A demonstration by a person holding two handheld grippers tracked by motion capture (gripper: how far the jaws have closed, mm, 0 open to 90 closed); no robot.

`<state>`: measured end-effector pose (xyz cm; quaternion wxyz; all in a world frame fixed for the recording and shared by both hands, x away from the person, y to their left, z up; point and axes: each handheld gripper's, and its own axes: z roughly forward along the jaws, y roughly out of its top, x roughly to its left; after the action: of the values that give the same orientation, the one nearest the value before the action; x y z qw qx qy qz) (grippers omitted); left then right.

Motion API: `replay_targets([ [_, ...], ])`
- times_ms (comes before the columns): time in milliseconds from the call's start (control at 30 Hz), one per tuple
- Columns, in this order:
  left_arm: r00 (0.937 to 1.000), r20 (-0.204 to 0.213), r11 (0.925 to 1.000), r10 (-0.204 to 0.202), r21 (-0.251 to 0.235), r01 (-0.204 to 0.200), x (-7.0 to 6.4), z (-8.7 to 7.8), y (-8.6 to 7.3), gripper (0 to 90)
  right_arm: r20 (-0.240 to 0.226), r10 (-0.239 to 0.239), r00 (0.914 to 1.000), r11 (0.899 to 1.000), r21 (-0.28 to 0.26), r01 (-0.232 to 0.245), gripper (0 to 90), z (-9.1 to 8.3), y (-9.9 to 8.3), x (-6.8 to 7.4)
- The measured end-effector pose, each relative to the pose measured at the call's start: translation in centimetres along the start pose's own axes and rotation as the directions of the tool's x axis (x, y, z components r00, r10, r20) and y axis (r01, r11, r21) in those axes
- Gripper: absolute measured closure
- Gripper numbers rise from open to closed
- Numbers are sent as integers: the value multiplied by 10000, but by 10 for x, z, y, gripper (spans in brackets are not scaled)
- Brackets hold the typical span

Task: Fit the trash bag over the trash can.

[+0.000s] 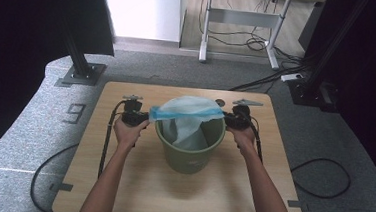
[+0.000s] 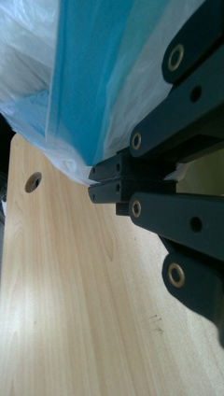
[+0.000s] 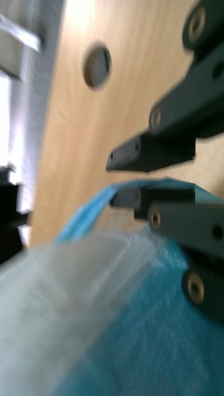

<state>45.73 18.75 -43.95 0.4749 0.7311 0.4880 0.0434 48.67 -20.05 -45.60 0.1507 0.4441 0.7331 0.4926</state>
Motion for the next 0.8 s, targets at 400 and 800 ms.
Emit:
replay_targets([
  [400, 9999, -82, 9997, 101, -235, -103, -5, -3, 2, 896, -422, 268, 9988, 9895, -1405, -325, 524, -41, 12, -6],
  [800, 10000, -71, 9991, -6, -430, 3, -4, -6, 4, 896, 194, -75, 9998, 9906, -1366, 101, 454, -31, 24, 1],
])
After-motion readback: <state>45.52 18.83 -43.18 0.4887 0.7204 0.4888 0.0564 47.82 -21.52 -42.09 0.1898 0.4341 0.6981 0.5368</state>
